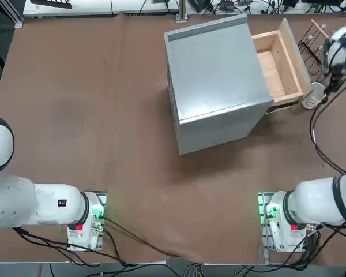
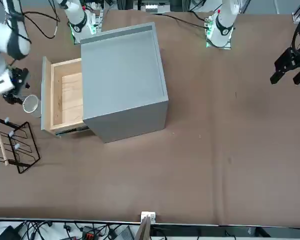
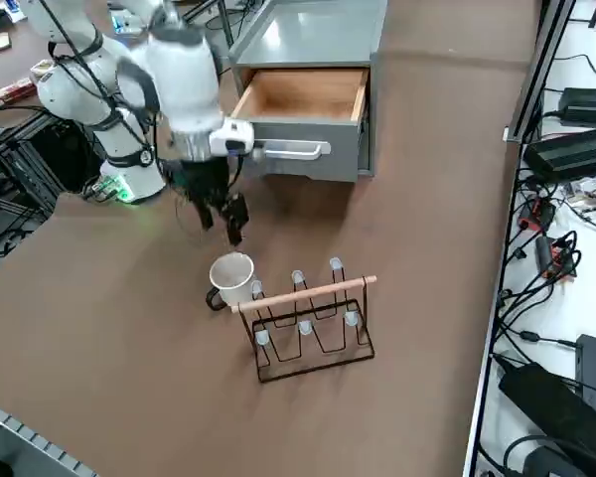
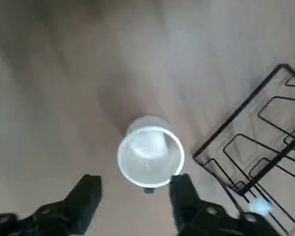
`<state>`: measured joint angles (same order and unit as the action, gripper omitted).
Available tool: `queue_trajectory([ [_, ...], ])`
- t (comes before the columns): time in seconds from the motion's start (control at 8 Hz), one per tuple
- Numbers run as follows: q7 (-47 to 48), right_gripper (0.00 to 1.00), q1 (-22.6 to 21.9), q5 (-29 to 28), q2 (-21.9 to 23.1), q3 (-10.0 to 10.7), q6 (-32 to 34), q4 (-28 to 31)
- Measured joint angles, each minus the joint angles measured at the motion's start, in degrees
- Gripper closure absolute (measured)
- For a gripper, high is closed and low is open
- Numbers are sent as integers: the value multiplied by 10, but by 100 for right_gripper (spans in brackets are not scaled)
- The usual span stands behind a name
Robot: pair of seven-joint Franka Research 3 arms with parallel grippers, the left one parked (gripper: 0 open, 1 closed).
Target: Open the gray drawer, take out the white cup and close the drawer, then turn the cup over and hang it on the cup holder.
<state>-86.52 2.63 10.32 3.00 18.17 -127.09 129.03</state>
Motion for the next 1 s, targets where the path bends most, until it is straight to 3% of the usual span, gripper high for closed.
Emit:
queue_trajectory([
  [0.12,13,34,-4,-45,7,-1,78,-51],
  [0.25,30,39,-5,-100,5,-1,131,-92],
  [0.38,61,58,-11,-143,2,-2,152,-110],
  [0.5,113,60,-34,-163,-4,-2,155,-113],
  [0.75,219,73,-98,-165,-25,-6,149,-114],
  [1.0,262,83,-124,-174,-39,-7,147,-115],
])
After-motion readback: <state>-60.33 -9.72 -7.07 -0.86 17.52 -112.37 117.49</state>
